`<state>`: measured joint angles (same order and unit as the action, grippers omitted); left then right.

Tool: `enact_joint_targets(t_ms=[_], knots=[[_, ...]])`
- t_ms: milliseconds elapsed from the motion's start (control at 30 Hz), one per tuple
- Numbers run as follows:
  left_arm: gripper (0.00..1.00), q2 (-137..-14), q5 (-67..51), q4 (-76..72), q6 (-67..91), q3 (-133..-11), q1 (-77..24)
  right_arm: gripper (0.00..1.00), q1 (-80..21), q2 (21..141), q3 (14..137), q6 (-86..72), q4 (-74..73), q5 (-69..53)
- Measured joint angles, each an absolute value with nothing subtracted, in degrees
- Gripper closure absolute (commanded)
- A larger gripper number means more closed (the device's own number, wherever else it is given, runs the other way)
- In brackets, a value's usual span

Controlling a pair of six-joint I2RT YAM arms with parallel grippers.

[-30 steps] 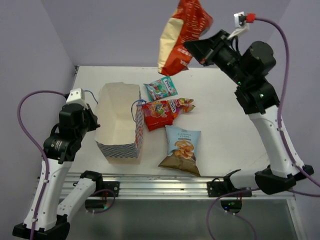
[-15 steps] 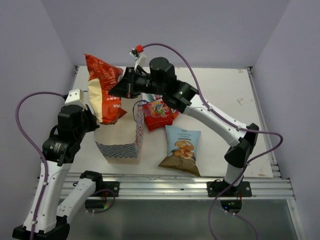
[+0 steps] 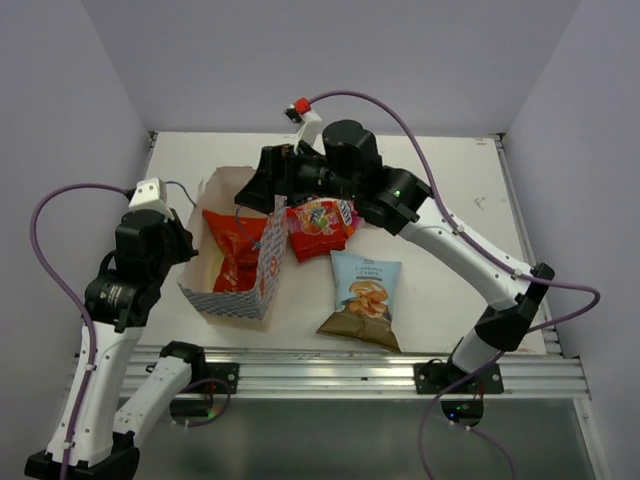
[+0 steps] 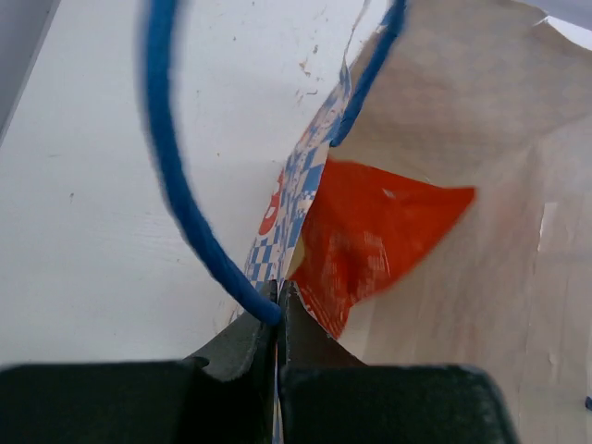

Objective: Place the snacks into the paper bag

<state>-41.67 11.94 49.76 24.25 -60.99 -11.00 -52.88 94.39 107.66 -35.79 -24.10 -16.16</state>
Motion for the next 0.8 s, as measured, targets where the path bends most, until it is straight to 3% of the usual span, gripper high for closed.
enact_joint_targets(t_ms=[167,433,700,733,800], knots=[[1.0,-41.7,12.1,49.5,24.3,-61.0,-11.0,0.01,-52.9,87.2,104.2,-30.3,-31.9,-5.0],[1.0,-41.8,12.0,49.4,24.2,-61.0,-11.0,0.01,-52.8,61.8,71.3,-30.2,-43.4,14.5],[1.0,-41.8,11.9,49.4,23.1,-61.0,-11.0,0.02,-52.8,70.3,50.5,-32.7,-45.0,14.5],[1.0,-41.8,11.9,49.5,23.0,-61.0,-11.0,0.05,-52.9,71.0,49.9,-32.9,-44.8,14.2],[1.0,-41.6,11.9,49.5,23.0,-61.0,-11.0,0.25,-52.9,72.1,48.9,-33.1,-43.8,13.5]])
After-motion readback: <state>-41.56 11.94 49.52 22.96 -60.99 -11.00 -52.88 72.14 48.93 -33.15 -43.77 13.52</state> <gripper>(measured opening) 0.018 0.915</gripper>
